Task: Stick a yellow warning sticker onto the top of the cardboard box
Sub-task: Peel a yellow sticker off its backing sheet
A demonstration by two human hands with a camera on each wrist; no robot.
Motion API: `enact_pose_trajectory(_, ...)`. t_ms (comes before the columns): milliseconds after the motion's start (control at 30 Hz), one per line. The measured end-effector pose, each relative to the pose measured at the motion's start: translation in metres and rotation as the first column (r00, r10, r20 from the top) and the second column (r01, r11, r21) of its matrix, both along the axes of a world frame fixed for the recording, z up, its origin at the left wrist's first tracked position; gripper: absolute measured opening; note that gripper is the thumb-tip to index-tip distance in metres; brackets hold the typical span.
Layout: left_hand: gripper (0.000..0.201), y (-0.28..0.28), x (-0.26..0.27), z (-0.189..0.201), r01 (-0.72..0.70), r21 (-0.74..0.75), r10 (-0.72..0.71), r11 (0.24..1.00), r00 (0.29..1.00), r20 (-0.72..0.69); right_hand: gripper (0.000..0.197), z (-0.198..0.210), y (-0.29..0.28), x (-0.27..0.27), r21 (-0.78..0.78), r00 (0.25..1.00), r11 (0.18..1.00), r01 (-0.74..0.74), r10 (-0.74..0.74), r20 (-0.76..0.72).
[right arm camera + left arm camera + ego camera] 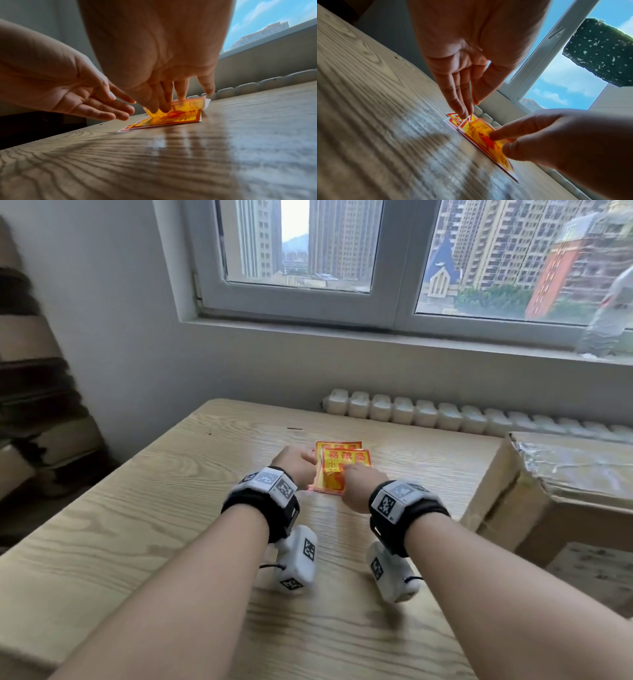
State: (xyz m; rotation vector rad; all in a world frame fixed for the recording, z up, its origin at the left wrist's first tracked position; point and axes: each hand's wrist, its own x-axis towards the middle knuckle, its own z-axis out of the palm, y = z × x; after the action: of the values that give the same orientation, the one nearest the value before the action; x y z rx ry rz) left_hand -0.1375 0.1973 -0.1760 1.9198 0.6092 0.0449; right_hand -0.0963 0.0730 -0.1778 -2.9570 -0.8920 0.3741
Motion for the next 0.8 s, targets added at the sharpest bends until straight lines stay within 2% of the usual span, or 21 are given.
enact_pose_trajectory(100,0.031,-0.003,-0.002,-0.001,-0.019,-0.082,0.019,0.996,1.000,0.002,0.042,-0.002,-0.002,0.001,0.081,0.999,0.997,0.021,-0.024,0.031)
enact_pose_trajectory(200,0.014,-0.010,-0.010,0.006,-0.076,-0.219,0.076,0.973,0.997,-0.007,0.040,0.008,-0.009,-0.008,0.212,0.995,0.977,-0.008,-0.014,0.100)
enact_pose_trajectory(333,0.039,-0.014,-0.020,0.017,-0.150,-0.362,0.176,0.920,0.983,0.042,0.041,0.023,-0.025,-0.039,0.290,0.972,0.946,-0.142,0.077,0.223)
enact_pose_trajectory(400,0.041,-0.017,-0.027,0.022,-0.177,-0.376,0.219,0.910,0.973,0.072,0.046,0.028,-0.034,-0.057,0.293,0.953,0.930,-0.220,0.141,0.270)
enact_pose_trajectory(533,0.021,-0.027,-0.050,0.022,-0.231,-0.355,0.295,0.906,0.945,0.139,0.050,0.035,-0.056,-0.089,0.320,0.917,0.890,-0.323,0.212,0.336)
enact_pose_trajectory(633,0.013,-0.036,-0.067,0.018,-0.241,-0.322,0.297,0.916,0.945,0.138,0.047,0.036,-0.067,-0.107,0.323,0.920,0.886,-0.333,0.231,0.317)
enact_pose_trajectory(700,0.003,-0.042,-0.077,0.016,-0.215,-0.290,0.263,0.933,0.954,0.140,0.040,0.038,-0.074,-0.118,0.369,0.946,0.887,-0.280,0.188,0.265)
enact_pose_trajectory(800,0.007,-0.051,-0.090,0.014,-0.104,-0.283,0.150,0.954,0.978,0.144,0.032,0.046,-0.086,-0.127,0.508,0.960,0.845,-0.166,0.022,0.278)
